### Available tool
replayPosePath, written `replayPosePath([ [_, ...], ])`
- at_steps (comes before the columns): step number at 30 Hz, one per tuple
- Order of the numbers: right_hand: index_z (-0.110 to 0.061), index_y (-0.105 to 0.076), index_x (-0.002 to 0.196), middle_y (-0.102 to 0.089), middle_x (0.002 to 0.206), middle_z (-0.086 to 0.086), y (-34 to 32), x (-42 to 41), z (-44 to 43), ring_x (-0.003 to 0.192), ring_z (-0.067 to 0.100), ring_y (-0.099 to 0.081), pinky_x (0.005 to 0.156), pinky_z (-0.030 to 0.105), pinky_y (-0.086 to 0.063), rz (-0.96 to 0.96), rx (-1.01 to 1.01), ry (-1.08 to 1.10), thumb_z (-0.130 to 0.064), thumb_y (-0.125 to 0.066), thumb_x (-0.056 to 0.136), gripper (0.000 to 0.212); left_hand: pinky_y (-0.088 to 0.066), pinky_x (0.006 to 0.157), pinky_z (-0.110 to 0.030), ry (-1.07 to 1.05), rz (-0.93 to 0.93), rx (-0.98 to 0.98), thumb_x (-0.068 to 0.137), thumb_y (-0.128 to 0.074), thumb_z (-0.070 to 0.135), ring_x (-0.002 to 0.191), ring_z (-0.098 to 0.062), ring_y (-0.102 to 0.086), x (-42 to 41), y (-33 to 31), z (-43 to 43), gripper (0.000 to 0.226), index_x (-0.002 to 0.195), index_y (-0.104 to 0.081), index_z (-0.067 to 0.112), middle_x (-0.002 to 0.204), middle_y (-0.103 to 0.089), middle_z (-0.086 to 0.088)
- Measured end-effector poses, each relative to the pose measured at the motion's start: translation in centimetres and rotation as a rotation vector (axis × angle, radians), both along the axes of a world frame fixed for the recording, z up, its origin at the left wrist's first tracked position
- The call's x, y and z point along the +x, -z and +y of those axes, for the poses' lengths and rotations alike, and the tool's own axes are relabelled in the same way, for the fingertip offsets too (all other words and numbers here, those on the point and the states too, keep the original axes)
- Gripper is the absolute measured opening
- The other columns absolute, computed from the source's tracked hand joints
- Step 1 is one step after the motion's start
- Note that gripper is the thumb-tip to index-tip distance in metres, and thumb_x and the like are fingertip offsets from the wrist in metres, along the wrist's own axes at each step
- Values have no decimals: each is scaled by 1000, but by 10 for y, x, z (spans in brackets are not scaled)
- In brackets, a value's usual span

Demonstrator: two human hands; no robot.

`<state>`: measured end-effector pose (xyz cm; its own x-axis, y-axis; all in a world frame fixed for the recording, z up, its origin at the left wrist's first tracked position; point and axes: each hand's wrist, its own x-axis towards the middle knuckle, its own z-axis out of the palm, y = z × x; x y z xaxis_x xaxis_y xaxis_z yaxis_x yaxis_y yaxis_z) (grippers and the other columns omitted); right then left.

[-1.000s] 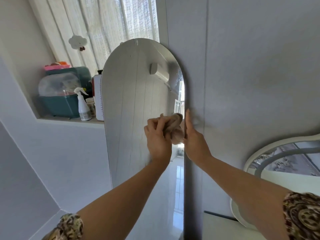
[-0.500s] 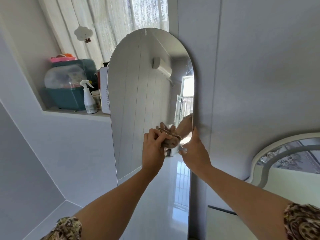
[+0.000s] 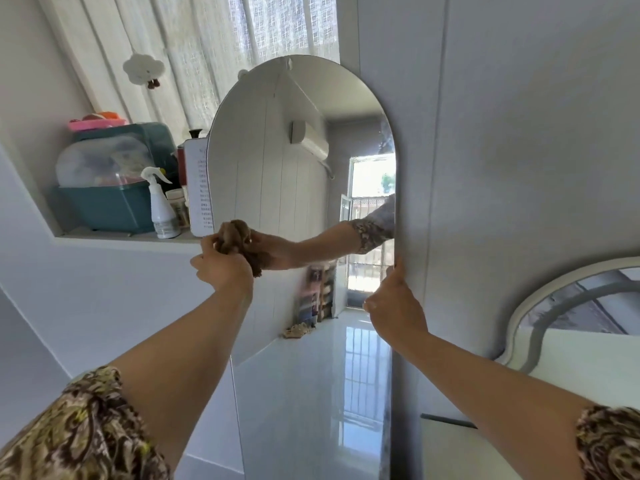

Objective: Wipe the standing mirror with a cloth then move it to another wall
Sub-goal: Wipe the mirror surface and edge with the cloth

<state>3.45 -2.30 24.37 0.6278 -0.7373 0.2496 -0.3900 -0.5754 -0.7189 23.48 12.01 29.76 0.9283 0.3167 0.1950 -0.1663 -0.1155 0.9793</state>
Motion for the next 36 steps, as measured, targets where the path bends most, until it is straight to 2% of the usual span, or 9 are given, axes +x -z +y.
replayPosePath([
  [6, 3, -6, 146, -57, 120, 18, -3, -1, -2, 103, 31, -62, 77, 35, -48, 77, -13, -6, -3, -54, 85, 77, -50, 92, -47, -23, 67, -41, 92, -47, 5, 112, -30, -52, -24, 3, -11, 24, 105, -56, 23, 125, -46, -13],
  [12, -1, 0, 148, -56, 123, 19, -6, -6, -1, 105, 34, -61, 78, 35, -46, 86, 15, -1, -2, -52, 86, 81, -55, 78, -46, 105, -79, 208, 86, -47, -7, 102, -31, -54, -85, 40, -31, 34, 105, -58, 20, 113, -44, -6],
  [16, -6, 2, 150, -59, 117, 18, -4, -18, -2, 96, 32, -63, 68, 33, -42, 65, 10, -53, -2, -51, 90, 81, -51, 76, -35, 205, -134, 324, 86, -53, -6, 90, -20, -55, -129, 66, -43, 37, 109, -61, 22, 111, -44, -1],
  [20, -11, -2, 151, -57, 125, 17, 10, -32, -3, 99, 28, -62, 76, 34, -49, 66, -2, -149, -1, -51, 91, 79, -56, 76, -30, 288, -142, 368, 92, -61, 5, 90, -17, -58, -159, 83, -60, 28, 110, -60, 26, 107, -48, 1],
  [25, -42, -37, 127, -58, 117, 2, 32, -54, -6, 112, 30, -59, 89, 33, -45, 33, -58, -275, -9, -34, 100, 43, -58, 71, -22, 448, -206, 327, 90, -64, 9, 82, -9, -66, -188, 104, -75, 34, 92, -56, 42, 100, -58, 6],
  [28, -15, -21, 146, -58, 121, 20, 43, -55, -6, 100, 36, -61, 84, 43, -51, 54, 19, -272, -2, -48, 91, 63, -58, 74, -21, 502, -130, 285, 92, -63, 15, 83, -8, -70, -190, 115, -76, 27, 99, -63, 41, 99, -67, 8],
  [32, -18, -3, 153, -52, 138, 12, 49, -58, 2, 114, 28, -59, 86, 33, -48, 80, 54, -248, -7, -55, 93, 80, -42, 49, -4, 411, 13, 181, 96, -59, 11, 76, -12, -67, -177, 116, -64, 17, 107, -60, 24, 100, -66, 2],
  [34, -15, 4, 153, -54, 137, 10, 51, -56, 5, 116, 27, -59, 83, 30, -47, 104, 39, -235, -6, -58, 91, 89, -44, 47, -8, 345, 27, 185, 94, -56, 3, 78, -15, -66, -160, 114, -53, 24, 101, -58, 26, 105, -63, -5],
  [36, -14, 8, 153, -55, 134, 10, 56, -51, 7, 114, 27, -59, 81, 30, -47, 111, 33, -204, -6, -59, 90, 93, -55, 60, -22, 299, 29, 182, 90, -54, 0, 80, -20, -68, -142, 112, -42, 29, 94, -57, 29, 107, -64, -10],
])
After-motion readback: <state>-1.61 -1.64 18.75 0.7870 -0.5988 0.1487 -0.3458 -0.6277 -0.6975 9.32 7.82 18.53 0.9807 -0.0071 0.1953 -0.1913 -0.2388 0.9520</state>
